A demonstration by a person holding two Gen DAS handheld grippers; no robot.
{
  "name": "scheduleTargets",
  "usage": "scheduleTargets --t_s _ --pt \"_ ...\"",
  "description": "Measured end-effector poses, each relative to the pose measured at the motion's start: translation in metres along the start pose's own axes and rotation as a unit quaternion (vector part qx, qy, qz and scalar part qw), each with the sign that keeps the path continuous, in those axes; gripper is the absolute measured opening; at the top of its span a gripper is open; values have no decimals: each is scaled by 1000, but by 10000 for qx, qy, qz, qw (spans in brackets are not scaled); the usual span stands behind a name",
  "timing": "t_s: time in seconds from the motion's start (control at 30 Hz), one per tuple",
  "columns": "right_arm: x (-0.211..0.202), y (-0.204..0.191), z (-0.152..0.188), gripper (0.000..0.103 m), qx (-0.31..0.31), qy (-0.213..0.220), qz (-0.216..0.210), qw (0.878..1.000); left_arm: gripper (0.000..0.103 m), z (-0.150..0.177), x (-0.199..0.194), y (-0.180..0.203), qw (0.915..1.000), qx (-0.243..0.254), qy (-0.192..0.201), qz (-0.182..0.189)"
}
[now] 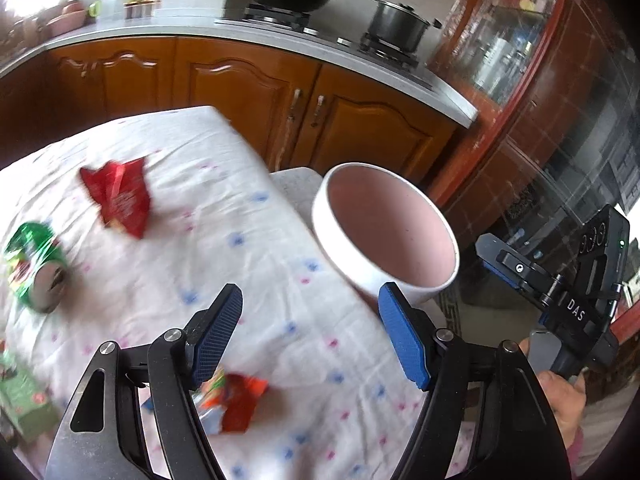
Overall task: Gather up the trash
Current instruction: 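Grasp the orange cartoon wrapper with the left tool while the right tool grasps the red snack bag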
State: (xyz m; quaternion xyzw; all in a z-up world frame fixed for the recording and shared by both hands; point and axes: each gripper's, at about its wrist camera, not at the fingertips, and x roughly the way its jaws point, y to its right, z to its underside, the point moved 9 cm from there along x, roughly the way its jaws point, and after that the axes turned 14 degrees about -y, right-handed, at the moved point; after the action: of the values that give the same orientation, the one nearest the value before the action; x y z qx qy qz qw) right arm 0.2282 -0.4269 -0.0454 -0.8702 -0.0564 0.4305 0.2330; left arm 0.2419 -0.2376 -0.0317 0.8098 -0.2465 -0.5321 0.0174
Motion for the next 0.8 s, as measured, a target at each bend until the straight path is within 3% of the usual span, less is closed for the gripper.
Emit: scheduleTargets --t_s 0.43,0.8 --pt "3 -56 30 99 -515 -75 -132 9986 74 50 -31 -67 9977 -601 196 -248" --pt "21 -94 49 99 -850 -329 -280 9954 74 67 3 -86 9976 -606 -246 -235"
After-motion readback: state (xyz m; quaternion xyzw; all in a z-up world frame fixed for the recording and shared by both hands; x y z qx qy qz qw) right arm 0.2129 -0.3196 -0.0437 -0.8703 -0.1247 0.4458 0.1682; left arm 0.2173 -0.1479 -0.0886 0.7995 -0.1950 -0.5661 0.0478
